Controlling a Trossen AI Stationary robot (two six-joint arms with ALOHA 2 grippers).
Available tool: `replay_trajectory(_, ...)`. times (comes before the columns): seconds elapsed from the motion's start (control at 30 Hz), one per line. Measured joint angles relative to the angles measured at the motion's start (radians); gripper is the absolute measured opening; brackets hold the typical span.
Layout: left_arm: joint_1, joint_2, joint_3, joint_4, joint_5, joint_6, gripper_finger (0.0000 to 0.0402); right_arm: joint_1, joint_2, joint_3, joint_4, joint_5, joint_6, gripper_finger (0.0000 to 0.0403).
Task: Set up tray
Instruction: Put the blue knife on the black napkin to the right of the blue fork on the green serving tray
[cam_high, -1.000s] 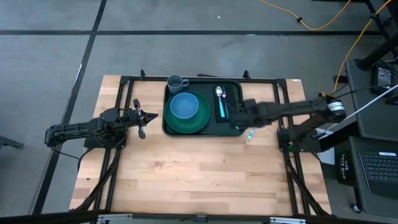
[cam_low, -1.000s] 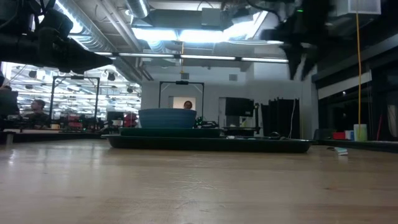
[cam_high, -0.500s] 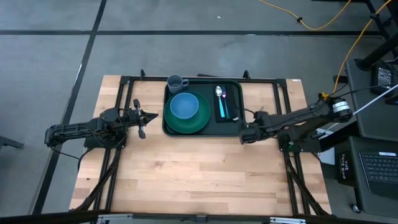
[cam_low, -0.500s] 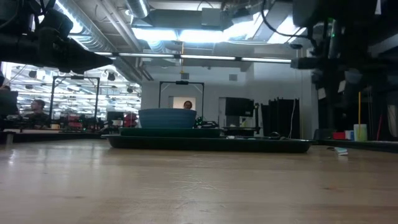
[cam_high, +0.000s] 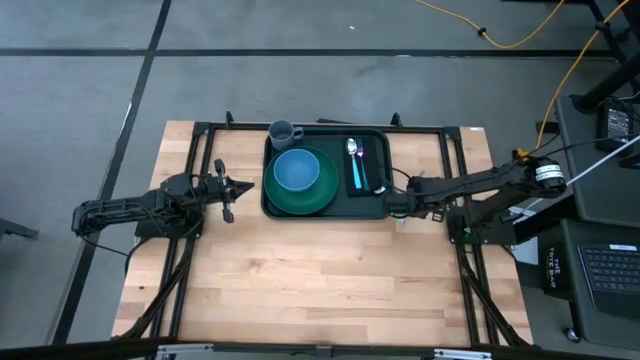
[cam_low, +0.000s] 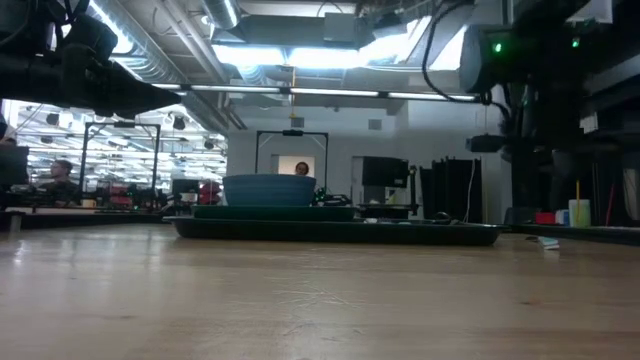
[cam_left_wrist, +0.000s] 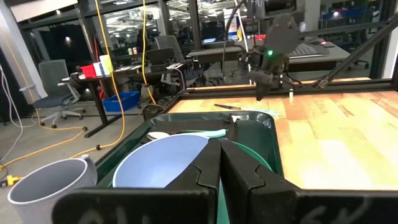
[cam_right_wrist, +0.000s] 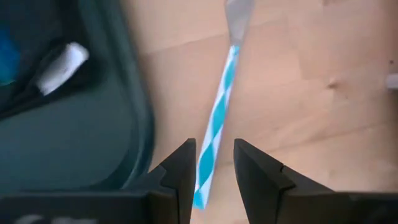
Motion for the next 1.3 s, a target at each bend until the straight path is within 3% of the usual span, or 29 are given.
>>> replay_trajectory(0.57, 0.000, 0.000, 0.000, 0.000, 0.000, 0.000, 0.0004, -0.158, 0.000, -0.100, 0.118, 0.007, -0.118, 0.0113)
replay_trajectory(1.3, 0.000, 0.000, 0.000, 0.000, 0.000, 0.000, 0.0004, -0.203, 0.013, -0.126, 0.165, -0.008, -0.173, 0.0113)
